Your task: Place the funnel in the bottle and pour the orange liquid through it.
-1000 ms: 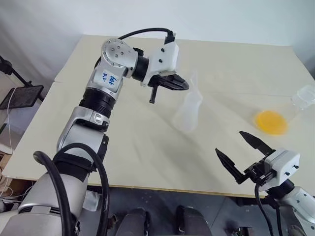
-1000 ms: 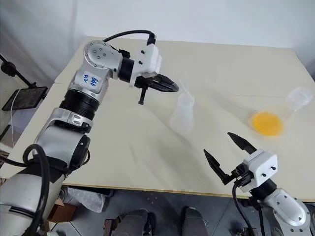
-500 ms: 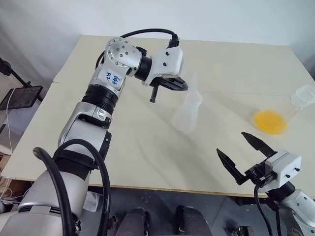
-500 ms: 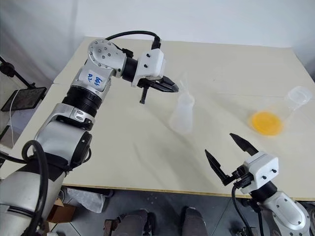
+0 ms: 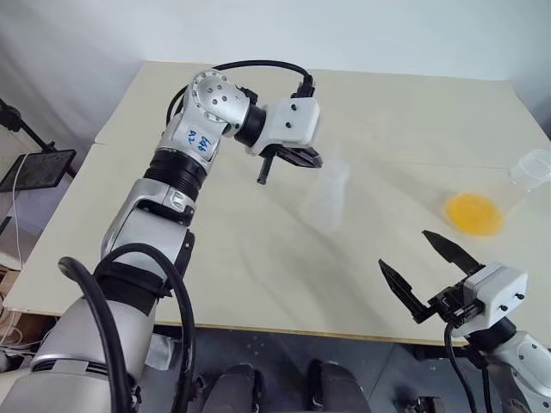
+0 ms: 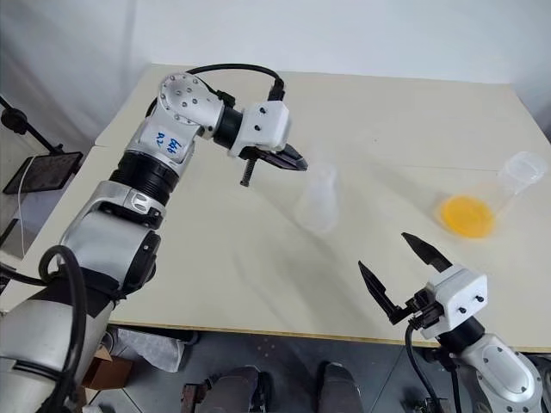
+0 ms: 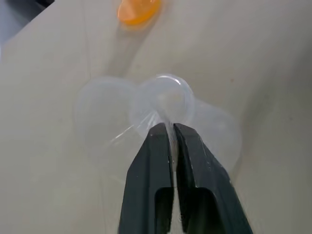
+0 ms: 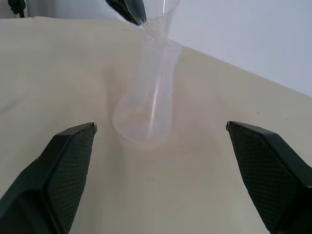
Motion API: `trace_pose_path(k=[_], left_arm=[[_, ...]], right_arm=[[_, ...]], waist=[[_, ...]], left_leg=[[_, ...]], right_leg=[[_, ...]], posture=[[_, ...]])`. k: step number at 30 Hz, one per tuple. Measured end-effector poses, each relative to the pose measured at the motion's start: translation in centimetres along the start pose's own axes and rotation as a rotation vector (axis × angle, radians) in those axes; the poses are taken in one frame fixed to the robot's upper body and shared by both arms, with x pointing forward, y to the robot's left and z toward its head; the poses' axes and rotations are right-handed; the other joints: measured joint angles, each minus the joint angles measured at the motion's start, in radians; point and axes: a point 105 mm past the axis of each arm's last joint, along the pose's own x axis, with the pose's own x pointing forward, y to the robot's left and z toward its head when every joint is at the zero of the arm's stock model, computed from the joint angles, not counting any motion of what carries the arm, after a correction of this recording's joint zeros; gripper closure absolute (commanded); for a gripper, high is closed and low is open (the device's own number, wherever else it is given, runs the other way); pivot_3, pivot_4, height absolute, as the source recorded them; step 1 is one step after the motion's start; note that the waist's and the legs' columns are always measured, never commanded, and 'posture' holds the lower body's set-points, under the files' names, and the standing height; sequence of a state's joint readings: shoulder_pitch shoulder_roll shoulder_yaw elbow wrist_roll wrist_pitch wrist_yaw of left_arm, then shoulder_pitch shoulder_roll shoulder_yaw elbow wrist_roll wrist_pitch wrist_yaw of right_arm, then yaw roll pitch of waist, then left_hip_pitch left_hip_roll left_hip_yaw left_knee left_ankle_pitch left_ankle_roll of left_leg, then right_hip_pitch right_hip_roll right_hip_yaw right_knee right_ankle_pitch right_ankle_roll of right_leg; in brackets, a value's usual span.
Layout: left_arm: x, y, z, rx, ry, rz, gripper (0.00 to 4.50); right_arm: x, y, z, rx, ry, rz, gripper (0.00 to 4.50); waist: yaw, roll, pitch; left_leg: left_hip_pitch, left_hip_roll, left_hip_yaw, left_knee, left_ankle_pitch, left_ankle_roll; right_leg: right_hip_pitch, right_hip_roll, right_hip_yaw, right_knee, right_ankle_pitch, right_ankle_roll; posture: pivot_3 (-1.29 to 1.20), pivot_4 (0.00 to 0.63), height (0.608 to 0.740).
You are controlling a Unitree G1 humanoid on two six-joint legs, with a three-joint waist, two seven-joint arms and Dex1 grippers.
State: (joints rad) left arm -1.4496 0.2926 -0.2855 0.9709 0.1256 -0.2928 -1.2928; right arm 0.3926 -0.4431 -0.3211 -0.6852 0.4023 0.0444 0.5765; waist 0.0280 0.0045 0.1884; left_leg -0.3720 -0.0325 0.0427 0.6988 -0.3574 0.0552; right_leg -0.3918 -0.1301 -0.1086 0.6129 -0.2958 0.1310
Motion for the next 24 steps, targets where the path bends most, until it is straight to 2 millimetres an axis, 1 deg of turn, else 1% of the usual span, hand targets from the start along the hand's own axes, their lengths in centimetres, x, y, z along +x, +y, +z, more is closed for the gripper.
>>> trace_pose_path(k=[4,8,11,14,16,18,19,21,23,24], left_arm=[[0.3,0.0,-0.2,-0.026,-0.011,0.009,2.26],[-0.2,0.1,0.3,-0.069,-0.072,0.013,0.94],[-0.6,0.3,0.9,-0.086,-0.117,0.019,0.04],[-1.0,0.2,1.1,-0.108,-0.159,0.03,0.04],[-1.3,-0.3,0.5,-0.158,-0.221,0.057,0.04],[-2.1,-1.1,-0.5,-0.225,-0.293,0.088,0.04],[-2.8,-1.9,-1.5,-0.279,-0.338,0.111,0.04],[-4.0,-3.1,-3.3,-0.365,-0.389,0.162,0.04],[-5.0,-4.0,-4.6,-0.419,-0.42,0.209,0.04],[-5.9,-4.6,-5.3,-0.434,-0.438,0.251,0.04]], right_arm=[[0.1,0.0,0.1,-0.003,-0.004,0.0,0.0],[0.0,0.0,0.0,-0.006,0.002,0.0,0.0],[0.0,0.0,-0.1,-0.004,0.005,-0.002,0.0],[-0.1,0.0,-0.1,-0.002,0.004,-0.011,0.0],[-0.4,-0.2,-0.2,0.006,0.005,-0.039,0.0],[-1.0,-1.0,-0.1,-0.001,0.001,-0.103,0.0],[-1.7,-1.8,0.0,-0.011,-0.001,-0.161,0.0],[-2.8,-2.8,0.1,-0.029,-0.001,-0.239,0.0],[-3.8,-3.5,0.3,-0.04,-0.001,-0.299,0.0],[-4.5,-3.9,0.5,-0.044,-0.013,-0.347,0.0]], waist=[[-0.001,0.0,0.0],[0.0,0.0,0.0],[-0.001,0.0,0.0],[-0.002,0.0,0.0],[-0.003,0.0,0.0],[-0.003,0.0,0.0],[-0.005,0.001,0.0],[-0.006,0.001,0.0],[-0.005,0.001,0.0],[-0.005,0.001,-0.001]], left_leg=[[0.0,0.0,0.0,0.0,0.0,0.0],[0.0,0.0,0.0,0.0,0.0,0.0],[0.0,0.0,0.0,0.0,0.0,0.0],[0.0,0.0,0.0,0.0,0.0,0.0],[0.001,0.0,0.0,0.0,0.0,0.0],[0.001,0.0,0.0,0.0,0.0,0.0],[0.001,0.0,0.0,0.0,0.0,0.0],[0.001,0.001,0.0,0.0,0.0,0.0],[0.001,0.0,-0.001,0.001,0.0,0.0],[0.002,0.0,-0.001,0.0,0.0,0.0]], right_leg=[[0.0,0.0,0.0,0.0,0.0,0.0],[0.0,0.0,0.0,0.0,0.0,0.0],[0.0,0.0,0.0,0.0,0.0,0.0],[0.0,0.0,0.0,0.001,0.0,0.0],[0.0,0.0,0.0,0.002,0.0,0.0],[-0.001,-0.001,0.001,0.004,0.0,0.0],[-0.001,-0.001,0.001,0.004,0.0,0.0],[-0.002,0.0,0.001,0.005,0.0,0.0],[-0.001,-0.001,0.001,0.005,0.0,0.0],[-0.001,-0.001,0.002,0.006,0.0,0.0]], posture=[[0.0,0.15,0.74],[0.0,0.15,0.74],[0.0,0.15,0.74],[0.0,0.15,0.74],[0.0,0.15,0.74],[0.0,0.15,0.74],[0.0,0.15,0.74],[0.0,0.15,0.74],[0.0,0.15,0.74],[0.0,0.15,0.74]])
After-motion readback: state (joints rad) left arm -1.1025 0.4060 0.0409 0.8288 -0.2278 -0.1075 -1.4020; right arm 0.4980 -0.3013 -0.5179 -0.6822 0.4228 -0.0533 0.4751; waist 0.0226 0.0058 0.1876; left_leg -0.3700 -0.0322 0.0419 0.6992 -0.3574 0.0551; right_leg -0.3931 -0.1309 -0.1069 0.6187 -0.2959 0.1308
